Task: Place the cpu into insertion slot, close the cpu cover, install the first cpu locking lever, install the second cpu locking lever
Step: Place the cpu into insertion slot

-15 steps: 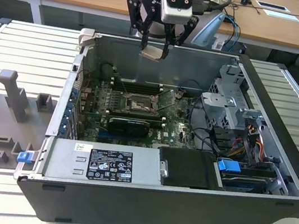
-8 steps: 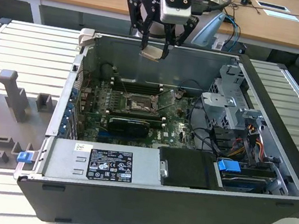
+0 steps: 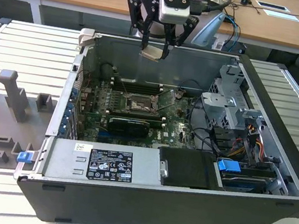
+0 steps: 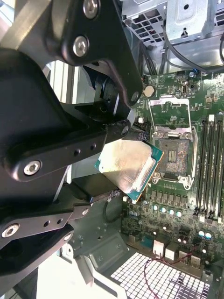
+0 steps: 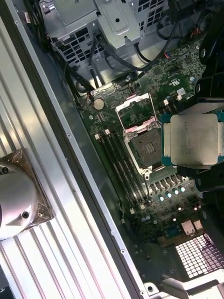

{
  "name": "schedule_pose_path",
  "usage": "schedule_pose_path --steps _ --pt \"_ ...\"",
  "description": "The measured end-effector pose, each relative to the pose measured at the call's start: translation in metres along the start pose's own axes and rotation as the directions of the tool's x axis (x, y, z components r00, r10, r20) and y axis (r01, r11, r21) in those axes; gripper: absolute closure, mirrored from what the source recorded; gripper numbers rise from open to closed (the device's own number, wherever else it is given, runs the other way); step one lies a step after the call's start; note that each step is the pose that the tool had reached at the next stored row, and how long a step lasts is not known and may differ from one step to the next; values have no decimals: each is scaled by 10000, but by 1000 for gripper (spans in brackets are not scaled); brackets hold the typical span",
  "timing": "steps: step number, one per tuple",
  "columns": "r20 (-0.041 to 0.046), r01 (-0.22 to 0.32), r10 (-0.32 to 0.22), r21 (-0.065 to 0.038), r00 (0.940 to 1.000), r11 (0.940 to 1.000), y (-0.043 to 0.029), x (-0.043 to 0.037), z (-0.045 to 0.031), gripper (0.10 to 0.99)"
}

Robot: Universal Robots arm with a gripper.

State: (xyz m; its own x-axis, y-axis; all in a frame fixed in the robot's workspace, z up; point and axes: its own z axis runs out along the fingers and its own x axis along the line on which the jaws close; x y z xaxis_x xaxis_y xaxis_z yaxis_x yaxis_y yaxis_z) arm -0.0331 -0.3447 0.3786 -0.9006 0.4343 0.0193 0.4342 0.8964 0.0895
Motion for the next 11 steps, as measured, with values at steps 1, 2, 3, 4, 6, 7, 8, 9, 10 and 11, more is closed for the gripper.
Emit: schedule_pose_path --steps 1,2,3,4,6,7,8,9,10,11 --pt "3 -30 30 0 10000 10000 0 0 0 561" --pt "7 -76 76 -2 10000 10000 0 0 0 561" --pt "12 -124 124 -3 9999 9999 0 0 0 561" --pt "13 -148 148 -2 9999 9999 0 0 0 561" --pt "20 -225 225 -4 9997 9997 0 0 0 561" --pt "26 -291 291 -6 9996 9996 0 0 0 561" --pt "32 -361 361 -6 9993 9993 0 0 0 561" --pt "43 -476 476 -9 9989 9989 0 0 1 561" --pt "49 -546 546 -12 9985 9985 0 0 2 561" --pt "55 -615 615 -13 9981 9981 0 0 2 561"
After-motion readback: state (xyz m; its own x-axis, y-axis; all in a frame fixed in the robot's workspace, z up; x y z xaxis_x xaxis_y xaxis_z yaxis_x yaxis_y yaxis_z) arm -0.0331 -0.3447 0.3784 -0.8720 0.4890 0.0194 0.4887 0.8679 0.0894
